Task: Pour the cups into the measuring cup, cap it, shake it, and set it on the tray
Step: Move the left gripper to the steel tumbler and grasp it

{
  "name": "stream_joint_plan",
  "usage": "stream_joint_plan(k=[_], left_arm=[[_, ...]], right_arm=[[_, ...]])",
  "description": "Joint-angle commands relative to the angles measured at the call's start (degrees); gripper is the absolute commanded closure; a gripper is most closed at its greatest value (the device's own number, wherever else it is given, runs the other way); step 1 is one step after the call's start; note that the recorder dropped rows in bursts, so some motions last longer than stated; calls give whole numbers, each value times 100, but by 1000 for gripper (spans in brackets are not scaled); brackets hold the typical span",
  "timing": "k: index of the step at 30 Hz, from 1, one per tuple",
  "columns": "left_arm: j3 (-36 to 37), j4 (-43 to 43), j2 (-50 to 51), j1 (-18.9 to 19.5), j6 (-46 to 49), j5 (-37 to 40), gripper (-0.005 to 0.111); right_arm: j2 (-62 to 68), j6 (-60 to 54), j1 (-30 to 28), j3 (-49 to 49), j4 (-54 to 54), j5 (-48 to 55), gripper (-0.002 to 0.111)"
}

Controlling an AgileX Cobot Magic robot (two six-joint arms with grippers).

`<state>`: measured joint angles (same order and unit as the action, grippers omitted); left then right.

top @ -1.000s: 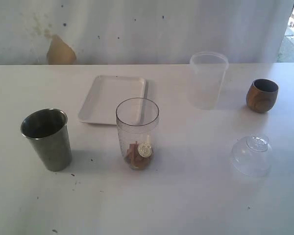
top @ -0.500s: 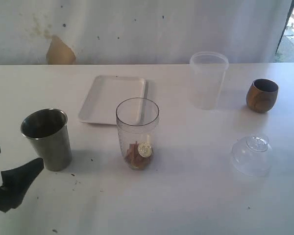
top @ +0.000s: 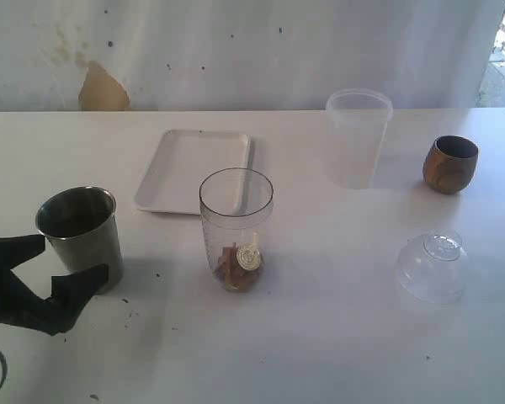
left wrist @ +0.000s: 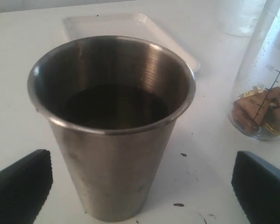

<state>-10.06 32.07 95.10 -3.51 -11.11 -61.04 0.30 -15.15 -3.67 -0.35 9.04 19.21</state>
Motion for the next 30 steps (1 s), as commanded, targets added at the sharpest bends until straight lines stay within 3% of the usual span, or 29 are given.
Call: stream_joint_plan(k=[1,13,30], left_arm=[[-247,-25,441,-7,372,-376,2],[-867,-35,1396,-7,564,-701,2],[-1303,14,1927,-7,700,-893,2]], right_arm=[[-30,-54,13,35,11,3,108],[-30,-54,13,35,11,3,108],[-30,-54,13,35,11,3,108]])
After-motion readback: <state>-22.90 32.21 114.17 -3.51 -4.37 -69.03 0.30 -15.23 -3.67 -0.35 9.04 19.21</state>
